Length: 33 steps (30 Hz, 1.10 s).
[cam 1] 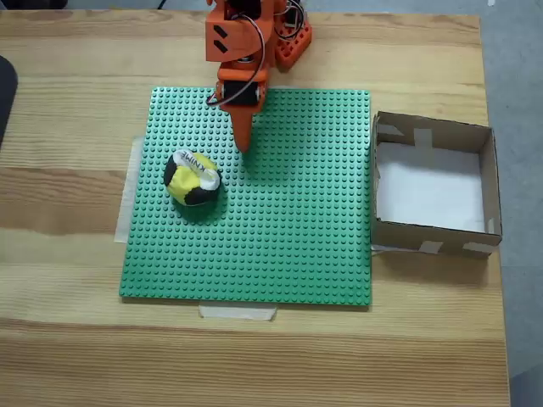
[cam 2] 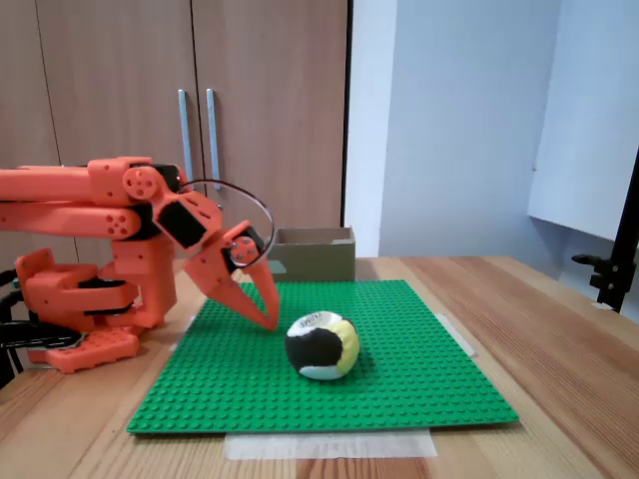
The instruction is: Pick the ball and put it in the box.
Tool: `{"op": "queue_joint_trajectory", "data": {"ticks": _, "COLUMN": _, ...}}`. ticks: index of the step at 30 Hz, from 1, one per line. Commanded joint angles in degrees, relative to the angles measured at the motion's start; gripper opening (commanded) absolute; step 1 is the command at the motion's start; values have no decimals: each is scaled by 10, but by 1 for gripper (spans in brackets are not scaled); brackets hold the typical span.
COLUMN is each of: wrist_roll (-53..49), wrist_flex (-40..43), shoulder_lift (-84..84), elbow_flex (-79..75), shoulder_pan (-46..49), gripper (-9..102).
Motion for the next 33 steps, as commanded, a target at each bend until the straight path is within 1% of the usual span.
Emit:
{"op": "queue_joint_trajectory", "data": {"ticks": 1, "wrist_roll": 11, "wrist_flex": 6, "shoulder_lift": -49, "elbow_flex": -82, "shoulder_pan": 5, "gripper": -1}}
{"op": "queue_joint_trajectory", "data": {"ticks": 7, "wrist_roll": 25, "wrist_flex": 17, "shoulder_lift": -136, "elbow_flex": -186, "shoulder_pan": 11, "gripper": -1}}
{"op": "queue_joint_trajectory", "data": {"ticks": 11, "wrist_roll": 31, "wrist_flex": 39, "shoulder_lift": -207, "elbow_flex": -259, "shoulder_pan": 20, "gripper": 0}}
{"op": "queue_joint_trajectory", "data": {"ticks": 16, "wrist_roll": 42, "wrist_flex": 82, "shoulder_lift": -294, "elbow_flex": -349, "shoulder_pan": 41, "gripper": 1}}
{"op": "queue_joint_trajectory", "data": {"ticks": 27, "wrist_roll": 66, "wrist_flex": 205, "shoulder_lift": -470, "elbow_flex": -541, "shoulder_pan": 85, "gripper": 3}}
{"op": "queue_joint_trajectory", "data": {"ticks": 33, "wrist_roll": 88, "wrist_flex": 231, "shoulder_lift": -539, "elbow_flex": -616, "shoulder_pan": 104, "gripper": 5}}
